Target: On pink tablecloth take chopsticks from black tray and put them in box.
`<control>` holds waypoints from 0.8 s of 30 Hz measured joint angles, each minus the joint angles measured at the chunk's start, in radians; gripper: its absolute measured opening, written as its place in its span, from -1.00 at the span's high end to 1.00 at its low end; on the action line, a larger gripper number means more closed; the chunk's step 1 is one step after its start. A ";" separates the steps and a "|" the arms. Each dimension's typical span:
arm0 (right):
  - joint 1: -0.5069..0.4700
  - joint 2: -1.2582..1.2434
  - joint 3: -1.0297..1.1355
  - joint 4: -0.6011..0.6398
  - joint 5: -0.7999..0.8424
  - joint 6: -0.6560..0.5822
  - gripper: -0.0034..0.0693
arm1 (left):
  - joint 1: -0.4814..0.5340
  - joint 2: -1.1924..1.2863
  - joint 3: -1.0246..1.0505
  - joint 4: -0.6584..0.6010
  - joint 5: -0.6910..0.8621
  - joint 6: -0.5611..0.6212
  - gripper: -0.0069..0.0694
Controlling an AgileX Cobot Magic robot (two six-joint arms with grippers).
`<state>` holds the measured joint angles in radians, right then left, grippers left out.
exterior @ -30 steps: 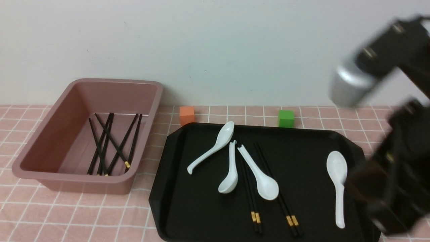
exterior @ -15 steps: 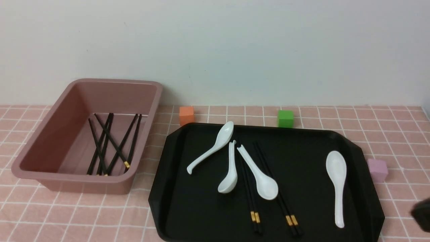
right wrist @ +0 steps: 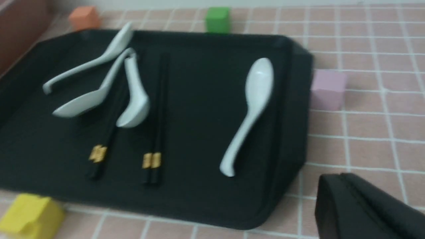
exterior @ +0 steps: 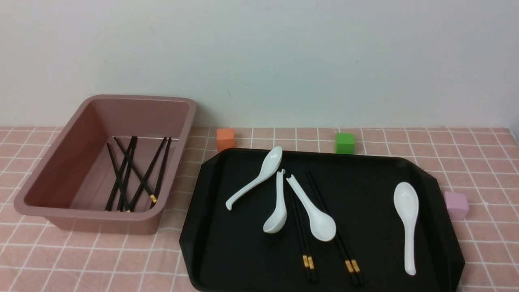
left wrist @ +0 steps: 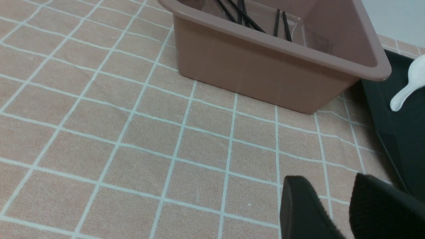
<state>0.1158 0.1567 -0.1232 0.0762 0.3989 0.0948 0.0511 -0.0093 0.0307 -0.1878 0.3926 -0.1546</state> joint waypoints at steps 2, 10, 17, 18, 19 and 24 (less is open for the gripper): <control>-0.018 -0.065 0.067 -0.001 -0.021 0.000 0.92 | 0.000 0.000 0.000 0.000 0.000 0.000 0.19; -0.023 -0.166 0.140 -0.031 -0.027 -0.010 0.92 | 0.000 -0.001 0.000 0.000 -0.001 0.000 0.19; -0.022 -0.166 0.139 -0.047 -0.017 -0.035 0.92 | 0.000 -0.001 0.000 0.000 -0.001 0.000 0.19; -0.022 -0.166 0.139 -0.052 -0.017 -0.047 0.93 | 0.000 -0.001 0.000 0.000 -0.001 0.000 0.19; -0.022 -0.166 0.139 -0.052 -0.017 -0.047 0.93 | 0.000 -0.001 0.000 0.000 -0.001 0.000 0.19; -0.022 -0.166 0.139 -0.053 -0.017 -0.069 0.95 | 0.000 -0.001 0.000 0.000 -0.001 0.000 0.19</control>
<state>0.0935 -0.0097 0.0159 0.0233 0.3822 0.0258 0.0511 -0.0103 0.0307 -0.1878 0.3920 -0.1546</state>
